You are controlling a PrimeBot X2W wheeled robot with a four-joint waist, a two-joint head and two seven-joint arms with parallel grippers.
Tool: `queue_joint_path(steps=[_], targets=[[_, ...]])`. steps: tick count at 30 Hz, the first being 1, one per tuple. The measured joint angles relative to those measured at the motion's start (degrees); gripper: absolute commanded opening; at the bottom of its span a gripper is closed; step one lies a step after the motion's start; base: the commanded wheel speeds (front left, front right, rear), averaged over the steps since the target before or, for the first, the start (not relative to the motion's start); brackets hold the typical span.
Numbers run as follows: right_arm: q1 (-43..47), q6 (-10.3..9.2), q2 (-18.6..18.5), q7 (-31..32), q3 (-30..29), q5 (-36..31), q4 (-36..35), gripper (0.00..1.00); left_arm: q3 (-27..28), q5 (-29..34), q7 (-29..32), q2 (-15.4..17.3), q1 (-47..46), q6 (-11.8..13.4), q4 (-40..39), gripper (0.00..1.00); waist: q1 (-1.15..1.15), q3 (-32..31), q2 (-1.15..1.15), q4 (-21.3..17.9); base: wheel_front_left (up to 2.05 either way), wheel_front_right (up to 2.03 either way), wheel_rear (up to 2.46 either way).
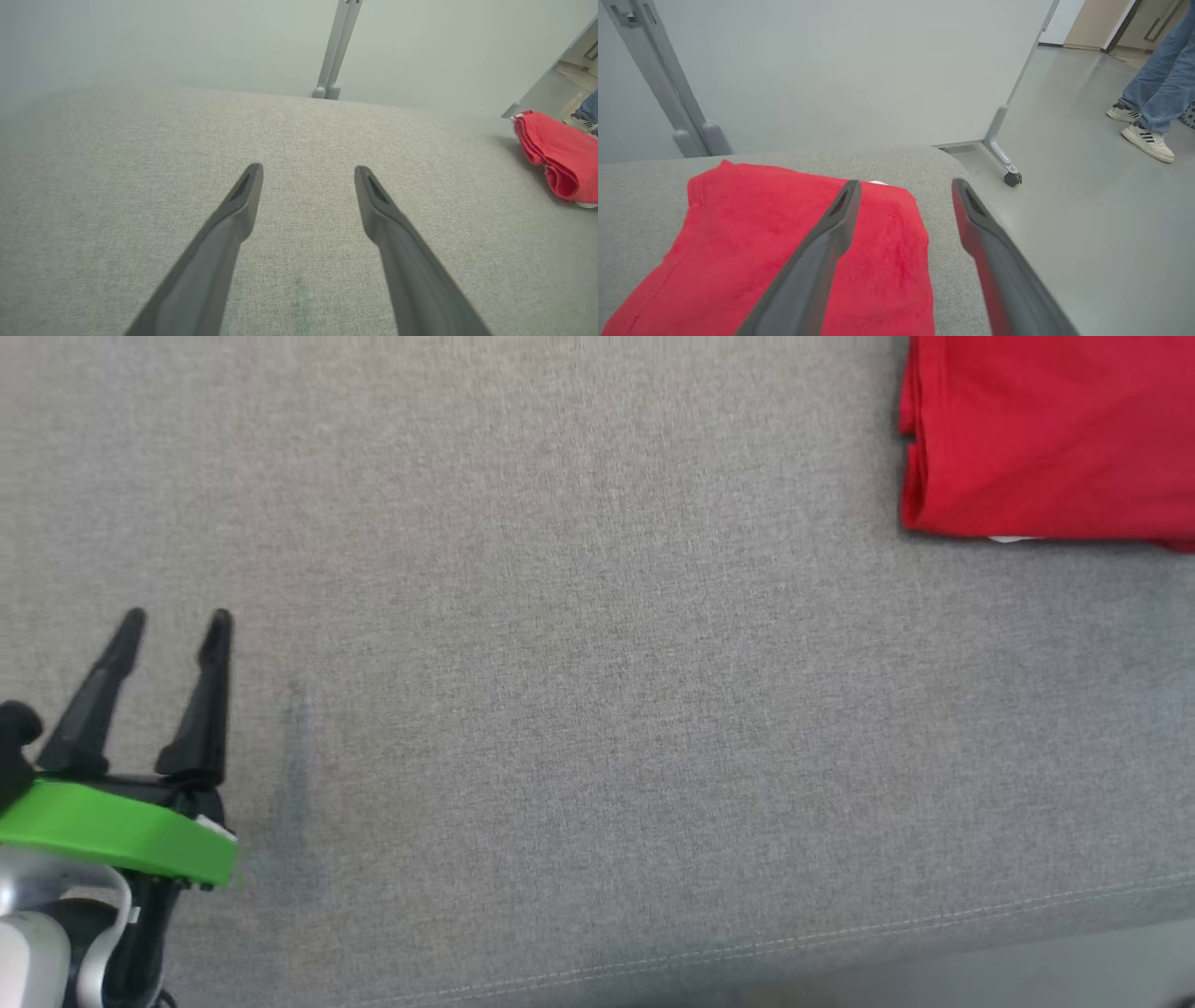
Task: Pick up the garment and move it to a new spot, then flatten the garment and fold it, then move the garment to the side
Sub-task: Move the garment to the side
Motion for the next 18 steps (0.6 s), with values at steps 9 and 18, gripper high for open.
queue_joint_path(steps=[9, 18], targets=[[11.4, 0.00, 5.9, -7.4, 5.4, -4.0, -8.3, 1.00, 3.4, 5.9, -7.6, 0.8, 4.8, 1.3, 6.0, 1.00, 0.00, -6.9, 0.00, 1.0, 0.00, 0.00, 0.00], [23.8, 0.00, 14.4, -10.5, 12.5, -4.6, -11.2, 1.00, 2.9, 6.2, -10.4, -1.1, 11.3, 1.7, 12.4, 1.00, 0.00, -13.8, 0.00, 2.1, 0.00, 0.00, 0.00]])
